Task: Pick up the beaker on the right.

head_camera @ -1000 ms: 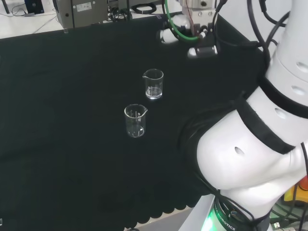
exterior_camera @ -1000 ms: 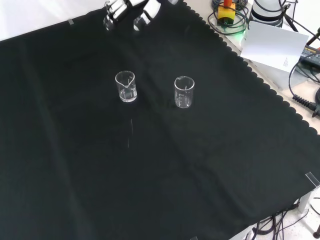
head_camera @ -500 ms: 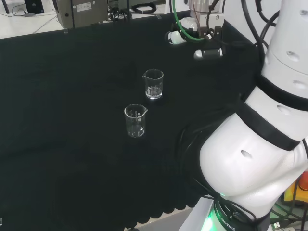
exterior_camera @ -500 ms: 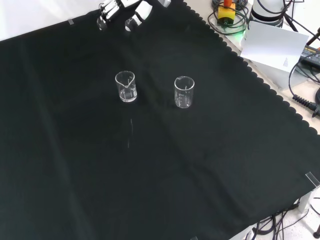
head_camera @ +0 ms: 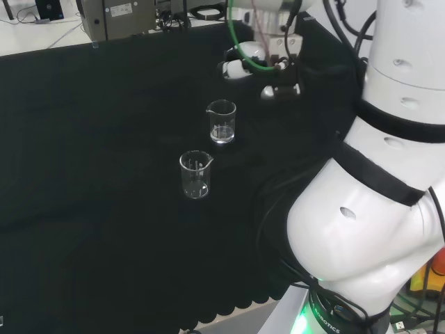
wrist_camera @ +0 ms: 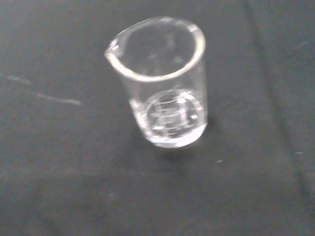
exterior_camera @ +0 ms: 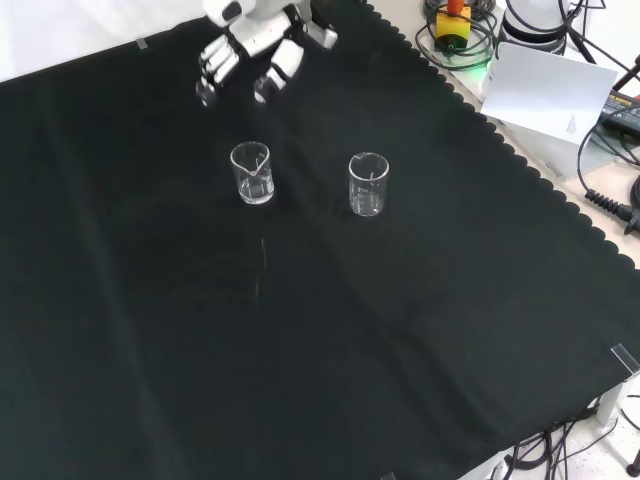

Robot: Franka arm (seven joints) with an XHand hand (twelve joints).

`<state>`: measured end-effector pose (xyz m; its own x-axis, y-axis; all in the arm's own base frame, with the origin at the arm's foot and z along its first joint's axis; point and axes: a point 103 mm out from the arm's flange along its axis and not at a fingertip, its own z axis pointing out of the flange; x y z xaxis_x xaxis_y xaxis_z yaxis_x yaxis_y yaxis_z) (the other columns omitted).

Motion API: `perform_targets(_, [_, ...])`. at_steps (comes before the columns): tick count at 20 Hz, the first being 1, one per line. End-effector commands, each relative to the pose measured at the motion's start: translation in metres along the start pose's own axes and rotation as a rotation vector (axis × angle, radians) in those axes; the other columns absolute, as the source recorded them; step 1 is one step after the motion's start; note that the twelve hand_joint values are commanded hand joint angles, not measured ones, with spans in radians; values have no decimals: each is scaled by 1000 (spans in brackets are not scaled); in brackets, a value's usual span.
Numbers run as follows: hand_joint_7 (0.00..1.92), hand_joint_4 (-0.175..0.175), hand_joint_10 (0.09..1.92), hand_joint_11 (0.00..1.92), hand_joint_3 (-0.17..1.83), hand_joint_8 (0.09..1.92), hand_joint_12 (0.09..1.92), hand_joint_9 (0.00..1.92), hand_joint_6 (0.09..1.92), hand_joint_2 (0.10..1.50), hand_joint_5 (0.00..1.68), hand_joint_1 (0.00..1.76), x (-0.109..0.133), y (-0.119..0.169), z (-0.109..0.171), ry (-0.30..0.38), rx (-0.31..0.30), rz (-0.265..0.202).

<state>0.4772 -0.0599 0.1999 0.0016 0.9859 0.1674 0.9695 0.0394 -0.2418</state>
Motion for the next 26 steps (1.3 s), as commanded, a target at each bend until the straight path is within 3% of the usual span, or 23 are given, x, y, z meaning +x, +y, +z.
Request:
perform_targets(1, [113,-17,659,63,252,577,1384,264,87,1258,307,136,3,25,33,32,4,-61])
perform_targets(9, [133,-20,664,64,235,590,1385,287,87,1222,308,228,-4,36,42,76,-37,-127])
perform_targets(13, [191,-19,681,76,170,615,1389,364,87,1054,316,542,-11,36,48,173,-58,-184])
perform_targets(17, [203,-16,669,75,136,618,1383,376,87,939,324,720,-21,35,57,263,-61,-232])
perform_targets(22, [169,-8,643,29,468,597,1392,334,87,711,310,794,-30,35,64,328,-73,-289])
perform_targets(26, [176,-10,646,40,559,604,1398,348,87,645,312,814,-40,35,69,363,-79,-309])
